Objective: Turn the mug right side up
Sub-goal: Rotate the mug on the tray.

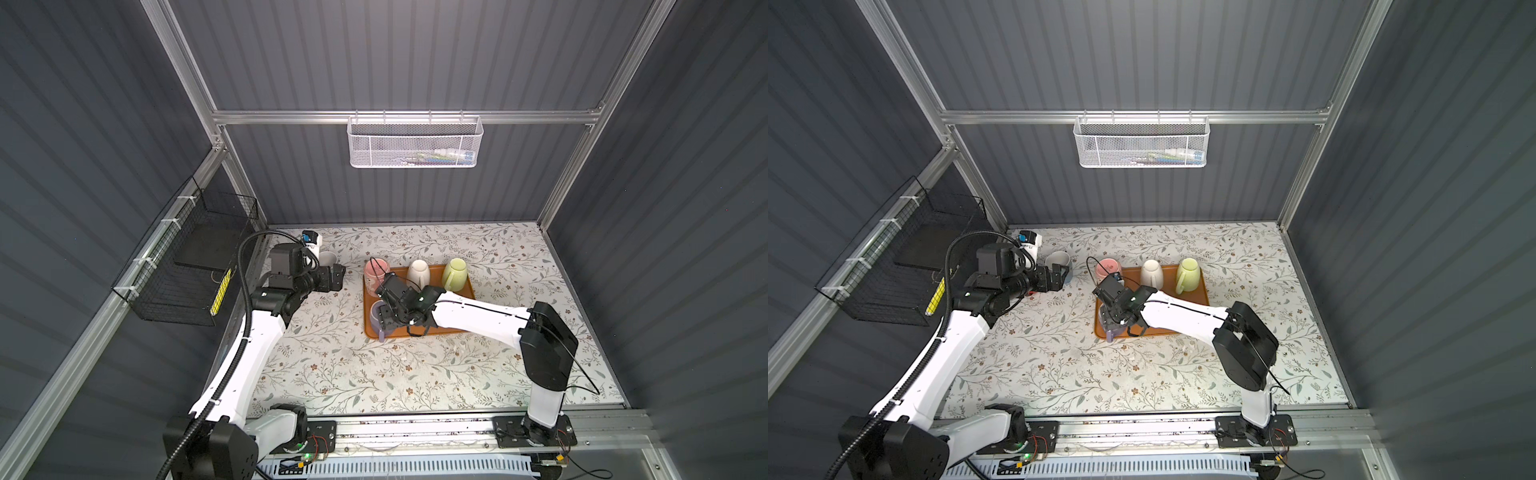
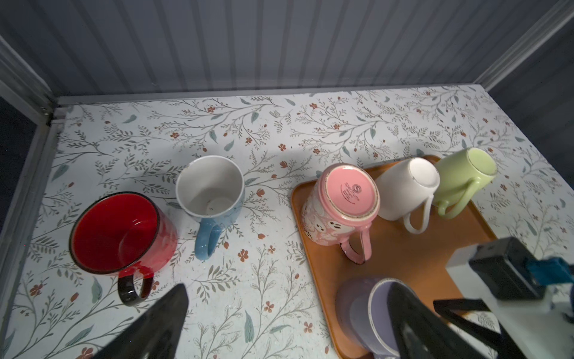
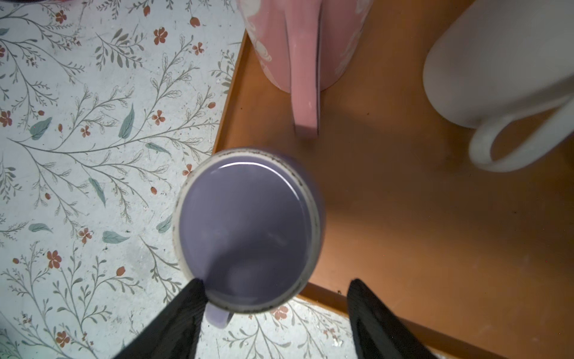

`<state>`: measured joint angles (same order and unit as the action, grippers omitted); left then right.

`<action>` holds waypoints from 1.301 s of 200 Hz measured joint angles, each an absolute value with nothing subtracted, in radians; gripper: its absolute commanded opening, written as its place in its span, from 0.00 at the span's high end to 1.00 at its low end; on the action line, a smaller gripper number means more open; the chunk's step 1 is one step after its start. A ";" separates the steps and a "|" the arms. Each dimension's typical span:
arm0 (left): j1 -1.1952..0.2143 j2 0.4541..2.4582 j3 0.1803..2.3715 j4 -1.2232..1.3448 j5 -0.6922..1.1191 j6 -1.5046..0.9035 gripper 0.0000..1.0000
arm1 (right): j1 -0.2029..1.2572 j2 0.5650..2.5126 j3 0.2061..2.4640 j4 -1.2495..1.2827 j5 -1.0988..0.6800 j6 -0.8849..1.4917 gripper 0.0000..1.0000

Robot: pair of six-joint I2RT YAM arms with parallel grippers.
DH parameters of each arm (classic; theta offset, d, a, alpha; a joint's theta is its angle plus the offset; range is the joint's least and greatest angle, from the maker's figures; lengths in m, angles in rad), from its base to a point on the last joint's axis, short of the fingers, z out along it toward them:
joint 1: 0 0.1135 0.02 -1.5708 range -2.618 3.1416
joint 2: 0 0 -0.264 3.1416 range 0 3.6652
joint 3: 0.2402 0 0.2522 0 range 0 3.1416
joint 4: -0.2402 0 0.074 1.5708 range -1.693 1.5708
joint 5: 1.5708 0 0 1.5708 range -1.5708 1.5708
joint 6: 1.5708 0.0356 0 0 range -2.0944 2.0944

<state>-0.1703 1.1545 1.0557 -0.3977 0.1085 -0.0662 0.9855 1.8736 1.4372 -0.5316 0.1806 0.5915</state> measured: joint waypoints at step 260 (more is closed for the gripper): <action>-0.170 1.169 1.061 -0.389 0.001 -0.091 0.00 | 0.990 2.000 1.448 -0.617 0.205 0.590 0.46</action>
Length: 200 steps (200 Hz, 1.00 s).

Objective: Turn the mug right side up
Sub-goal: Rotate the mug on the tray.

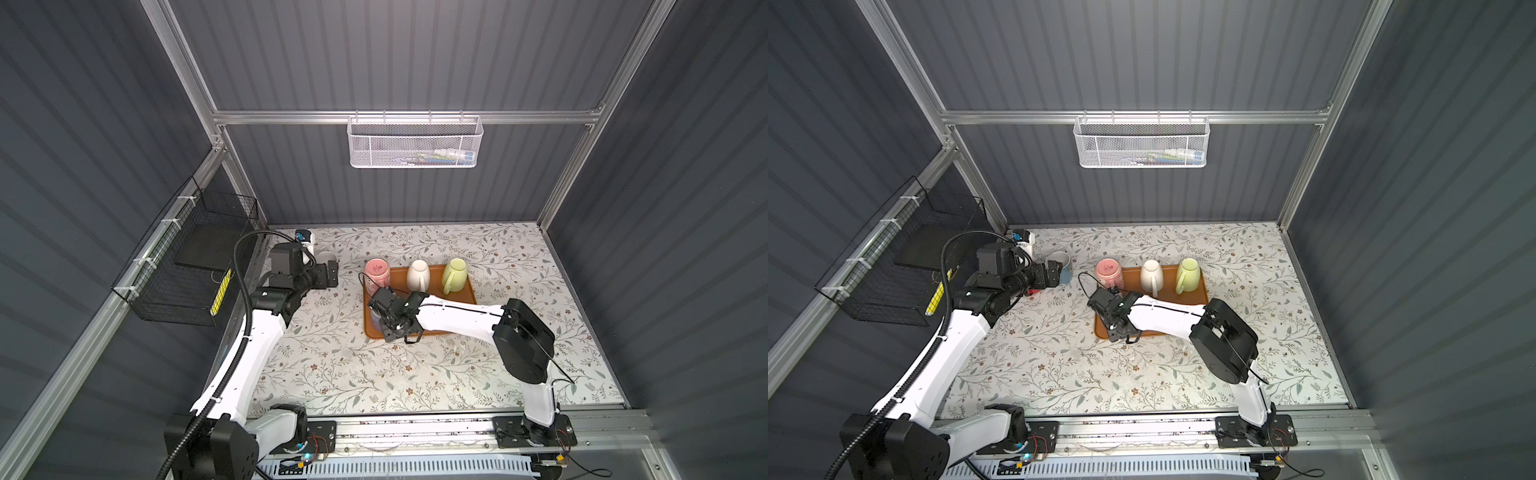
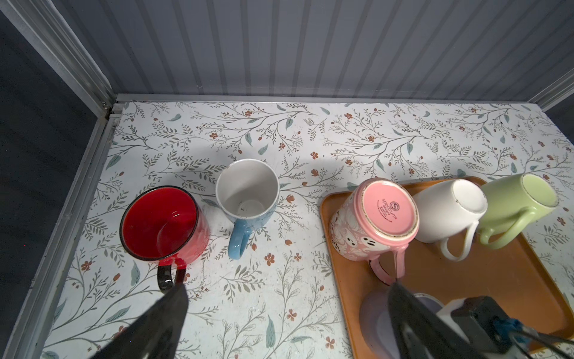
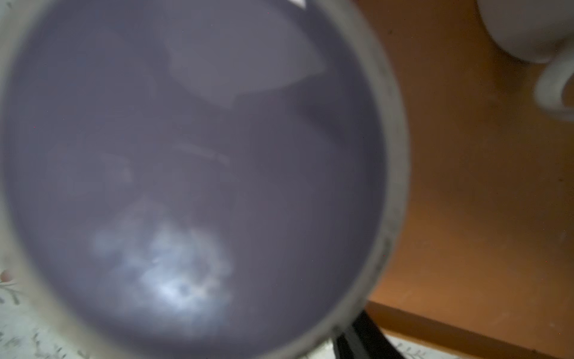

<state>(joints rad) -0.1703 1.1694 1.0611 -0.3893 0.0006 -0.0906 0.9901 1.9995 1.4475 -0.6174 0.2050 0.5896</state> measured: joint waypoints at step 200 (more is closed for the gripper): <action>-0.170 1.209 1.081 -0.403 0.081 -0.111 0.00 | 0.923 1.900 1.240 -0.373 0.056 0.234 0.74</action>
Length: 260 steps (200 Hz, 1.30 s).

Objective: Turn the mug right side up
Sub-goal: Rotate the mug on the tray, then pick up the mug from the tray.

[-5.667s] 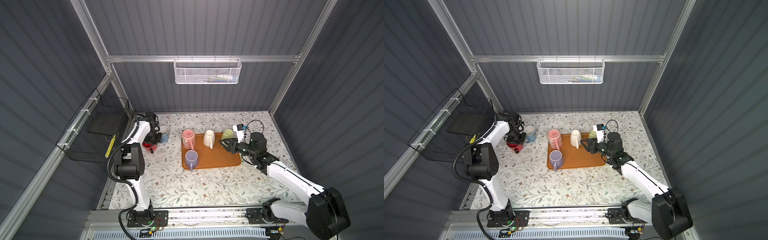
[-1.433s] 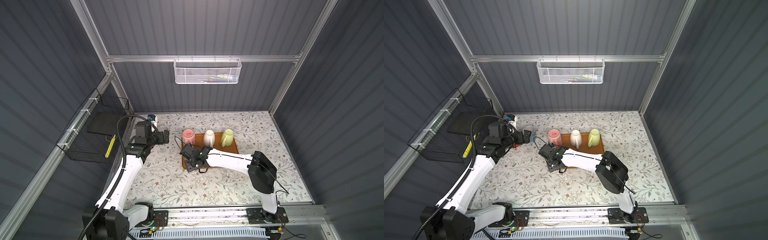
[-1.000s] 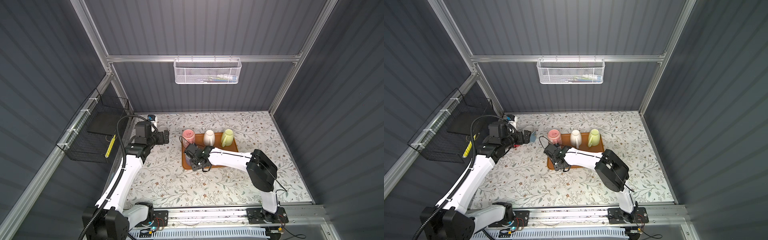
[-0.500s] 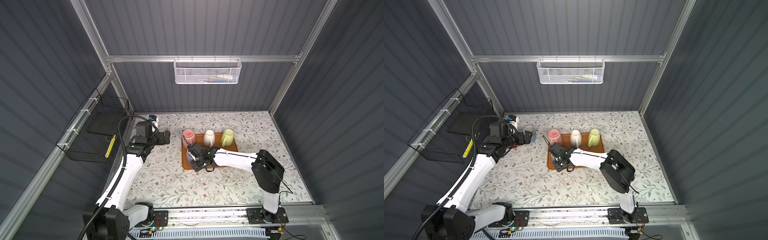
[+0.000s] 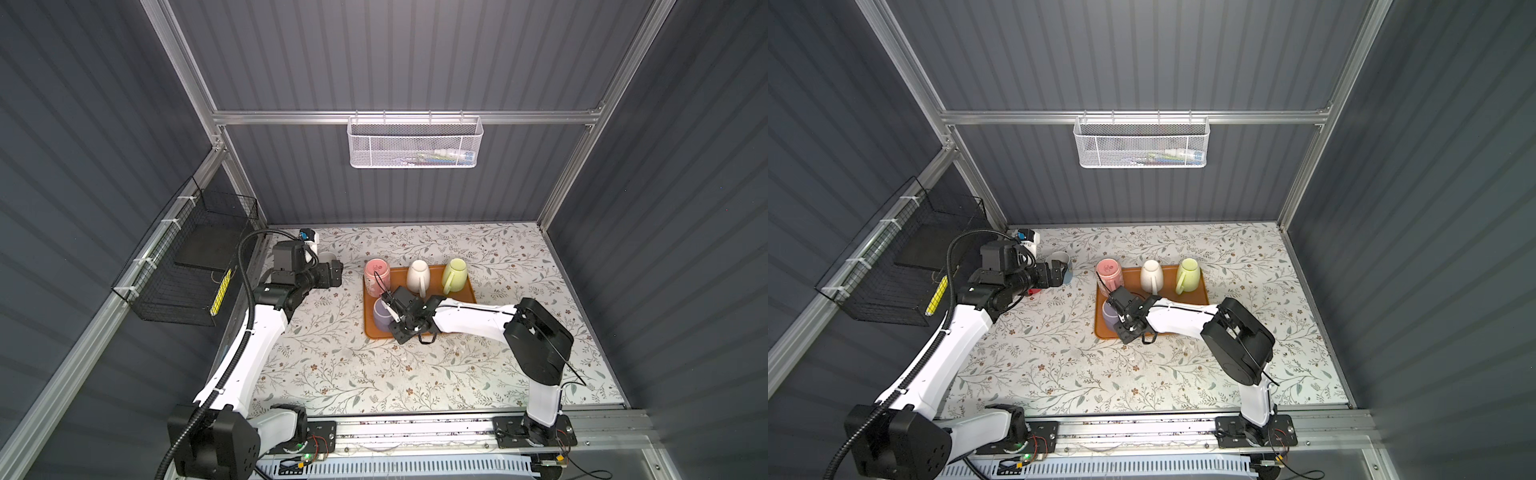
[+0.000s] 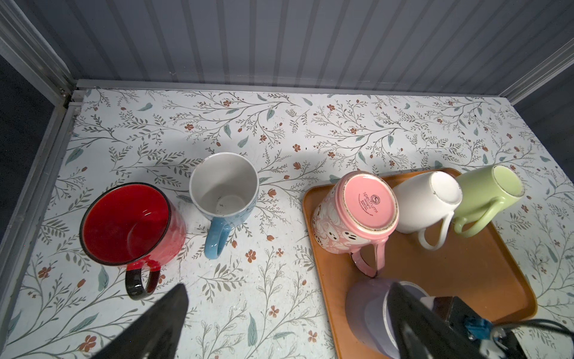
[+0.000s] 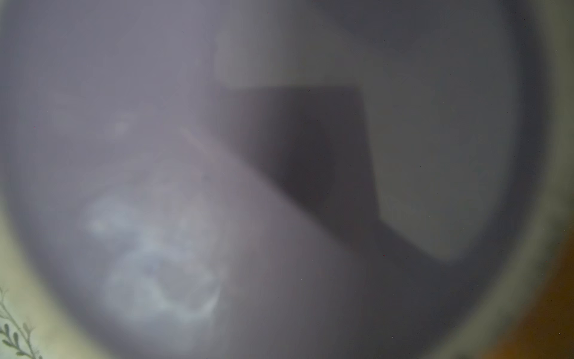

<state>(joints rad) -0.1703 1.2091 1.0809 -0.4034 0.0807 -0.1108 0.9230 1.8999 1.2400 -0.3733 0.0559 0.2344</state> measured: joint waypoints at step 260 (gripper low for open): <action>-0.170 1.248 1.081 -0.403 0.136 -0.118 0.01 | 0.884 1.835 1.208 -0.342 -0.006 0.188 1.00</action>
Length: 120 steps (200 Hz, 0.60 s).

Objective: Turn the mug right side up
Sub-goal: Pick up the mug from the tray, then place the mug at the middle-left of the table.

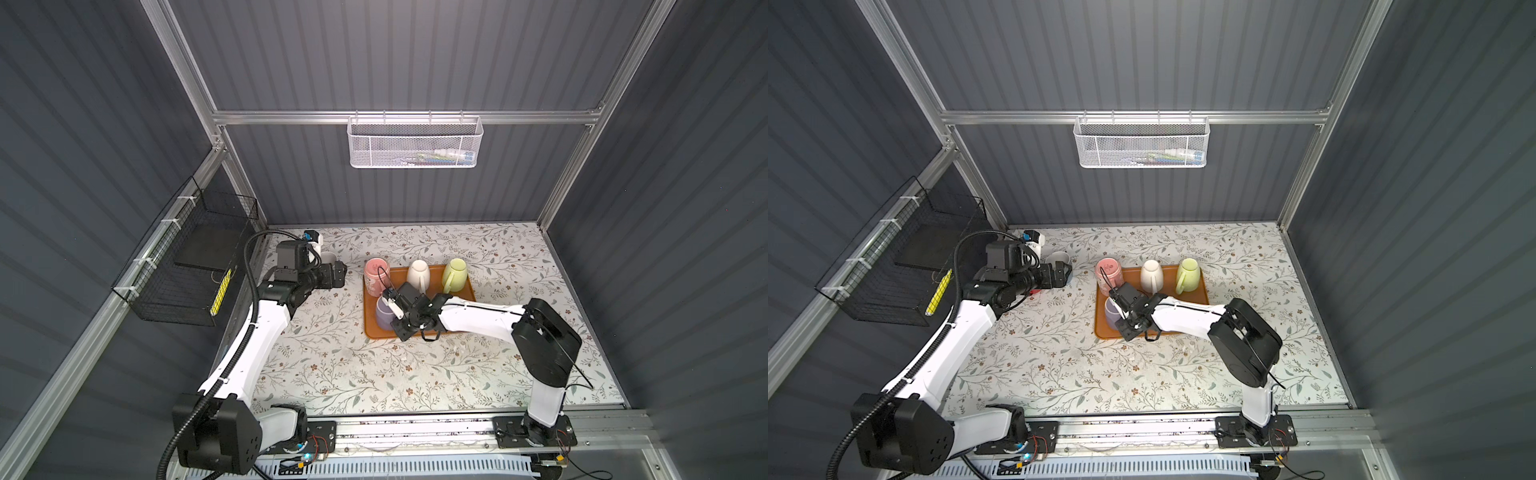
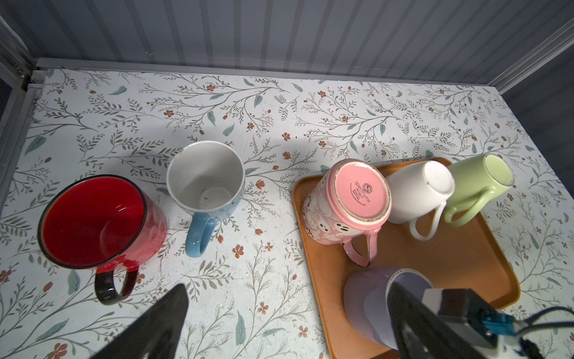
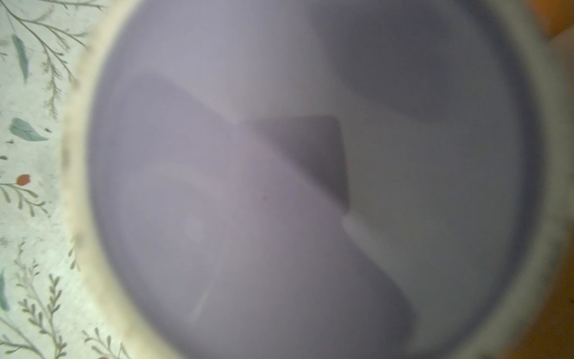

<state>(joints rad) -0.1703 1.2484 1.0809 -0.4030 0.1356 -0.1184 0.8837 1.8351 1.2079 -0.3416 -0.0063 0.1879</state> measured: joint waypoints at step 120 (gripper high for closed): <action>-0.173 1.246 1.103 -0.183 0.546 -0.427 0.02 | 0.717 1.323 1.001 -0.194 -0.159 0.323 1.00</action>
